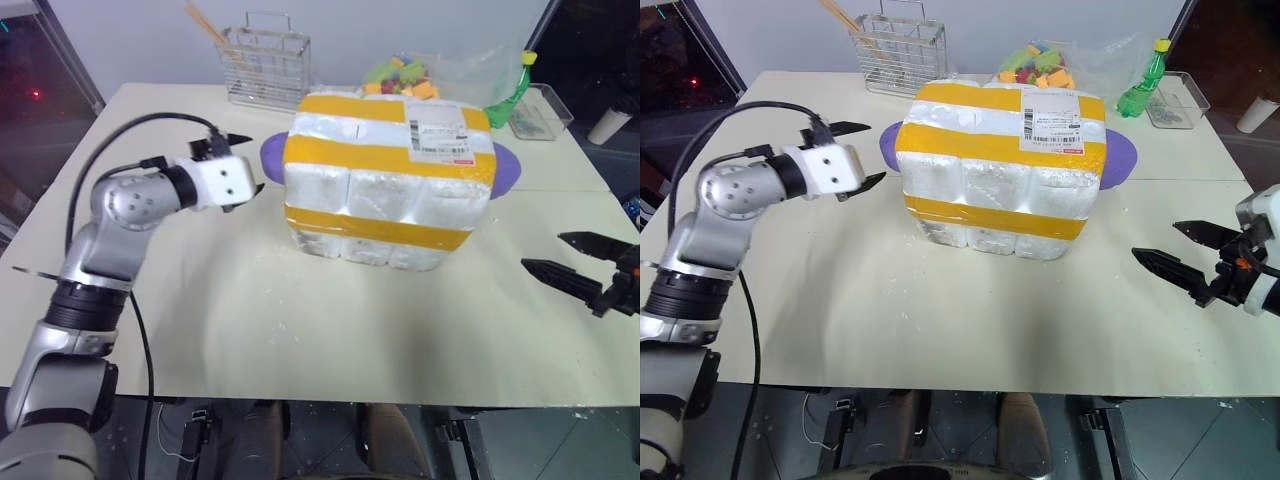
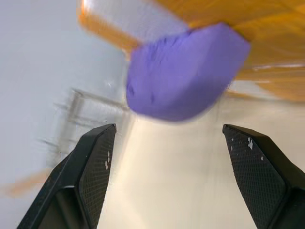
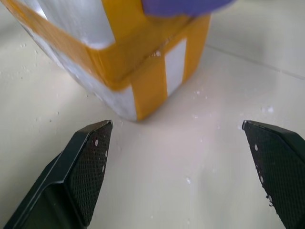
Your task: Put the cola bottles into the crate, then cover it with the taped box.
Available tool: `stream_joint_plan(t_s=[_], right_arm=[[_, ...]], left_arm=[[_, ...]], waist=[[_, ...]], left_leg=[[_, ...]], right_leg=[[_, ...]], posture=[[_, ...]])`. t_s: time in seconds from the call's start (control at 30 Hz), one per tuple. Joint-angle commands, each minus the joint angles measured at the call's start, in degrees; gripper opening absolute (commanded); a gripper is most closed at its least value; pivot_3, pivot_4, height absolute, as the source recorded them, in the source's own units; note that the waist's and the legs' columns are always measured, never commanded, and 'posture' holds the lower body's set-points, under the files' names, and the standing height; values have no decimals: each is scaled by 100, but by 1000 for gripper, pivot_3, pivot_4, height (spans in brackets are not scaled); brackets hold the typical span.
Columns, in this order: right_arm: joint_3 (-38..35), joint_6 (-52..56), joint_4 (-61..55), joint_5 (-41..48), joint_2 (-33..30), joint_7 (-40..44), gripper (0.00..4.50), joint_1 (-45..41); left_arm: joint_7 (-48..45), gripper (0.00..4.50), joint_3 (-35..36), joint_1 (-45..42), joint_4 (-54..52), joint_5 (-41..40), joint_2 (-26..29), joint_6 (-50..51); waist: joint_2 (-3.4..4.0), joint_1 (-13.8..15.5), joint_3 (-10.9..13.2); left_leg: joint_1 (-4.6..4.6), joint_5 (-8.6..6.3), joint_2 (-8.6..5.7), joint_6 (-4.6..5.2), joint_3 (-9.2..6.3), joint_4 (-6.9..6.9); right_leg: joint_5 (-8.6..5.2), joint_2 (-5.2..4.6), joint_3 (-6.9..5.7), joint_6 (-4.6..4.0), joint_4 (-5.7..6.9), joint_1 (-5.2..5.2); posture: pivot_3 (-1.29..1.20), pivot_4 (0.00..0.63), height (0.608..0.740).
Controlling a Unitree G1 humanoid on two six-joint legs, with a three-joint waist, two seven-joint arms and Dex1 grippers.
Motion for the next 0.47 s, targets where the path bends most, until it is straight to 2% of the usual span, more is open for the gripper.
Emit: stream_joint_plan(t_s=[0.03,0.13,0.2,0.33,0.47], right_arm=[[-462,-216,76,-93,-172,429,4500,228],[-511,-359,177,-92,-291,845,4500,335],[-457,-469,298,-146,-387,1047,4500,333],[-273,-596,546,-174,-629,1318,4500,138],[-111,-621,662,-165,-716,1350,4500,-154]], left_arm=[[-1620,3735,728,-157,121,-1485,819,1608],[-3089,3735,790,109,336,-2193,1613,2098],[-3624,3735,761,86,571,-2426,1904,2348],[-3749,3735,650,-473,1264,-2462,1919,2743],[-3814,3735,611,-609,1333,-2434,1857,2682]], waist=[[0,-43,0],[2,-87,-1],[5,-86,-3],[1,13,-3],[-1,7,-4]], left_leg=[[3,0,1,0,0,-3],[11,0,2,1,1,-9],[17,0,2,1,2,-9],[40,-1,3,0,1,-5],[34,-1,3,0,2,-5]], right_leg=[[0,1,0,-1,0,0],[-1,2,0,-2,-1,3],[-2,2,0,-4,-3,11],[-14,2,-2,-25,-20,44],[-14,1,-2,-24,-37,50]], posture=[[0,150,739],[0,150,739],[0,150,739],[0,150,739],[0,150,739]])
